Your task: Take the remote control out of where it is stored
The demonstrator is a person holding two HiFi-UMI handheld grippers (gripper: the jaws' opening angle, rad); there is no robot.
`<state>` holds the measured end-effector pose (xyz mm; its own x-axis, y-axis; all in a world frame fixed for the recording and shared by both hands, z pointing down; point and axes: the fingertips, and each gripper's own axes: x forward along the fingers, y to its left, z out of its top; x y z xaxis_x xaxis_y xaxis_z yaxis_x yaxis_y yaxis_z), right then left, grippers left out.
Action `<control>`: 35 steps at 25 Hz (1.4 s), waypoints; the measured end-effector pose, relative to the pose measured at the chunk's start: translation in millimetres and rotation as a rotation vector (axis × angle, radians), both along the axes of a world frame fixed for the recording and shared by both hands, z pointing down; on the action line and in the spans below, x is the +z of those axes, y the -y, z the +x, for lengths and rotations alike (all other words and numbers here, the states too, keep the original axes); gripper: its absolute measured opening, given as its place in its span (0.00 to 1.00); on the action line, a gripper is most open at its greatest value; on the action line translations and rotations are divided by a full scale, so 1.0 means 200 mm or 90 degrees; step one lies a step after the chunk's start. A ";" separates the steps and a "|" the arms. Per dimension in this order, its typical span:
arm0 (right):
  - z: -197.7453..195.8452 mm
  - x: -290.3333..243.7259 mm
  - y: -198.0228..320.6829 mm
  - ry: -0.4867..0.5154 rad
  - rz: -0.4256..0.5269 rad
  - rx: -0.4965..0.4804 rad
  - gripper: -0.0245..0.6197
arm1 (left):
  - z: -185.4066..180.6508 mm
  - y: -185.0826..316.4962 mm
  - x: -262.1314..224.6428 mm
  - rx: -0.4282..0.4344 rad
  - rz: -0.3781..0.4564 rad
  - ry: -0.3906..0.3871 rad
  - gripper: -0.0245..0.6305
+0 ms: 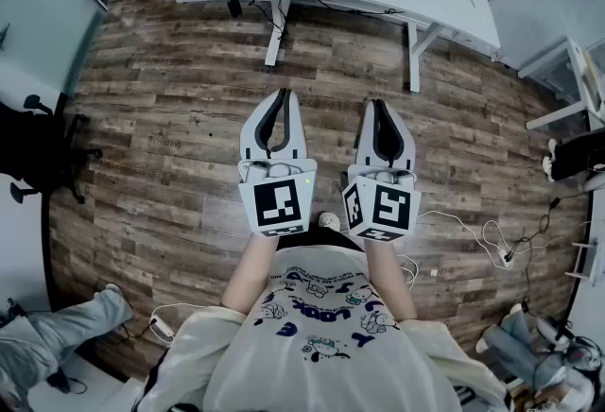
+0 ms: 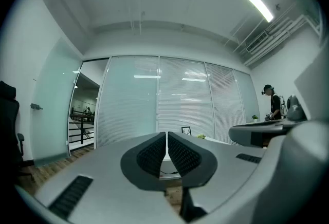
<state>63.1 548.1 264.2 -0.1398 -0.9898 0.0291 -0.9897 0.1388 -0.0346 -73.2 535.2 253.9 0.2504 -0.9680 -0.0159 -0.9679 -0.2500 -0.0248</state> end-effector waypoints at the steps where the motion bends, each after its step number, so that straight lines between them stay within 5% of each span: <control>1: 0.00 0.00 0.00 0.000 0.000 0.001 0.11 | 0.00 0.00 0.00 0.001 0.001 -0.002 0.08; 35: -0.17 0.18 0.40 0.001 -0.046 0.031 0.11 | -0.15 0.45 0.17 0.041 -0.034 -0.010 0.08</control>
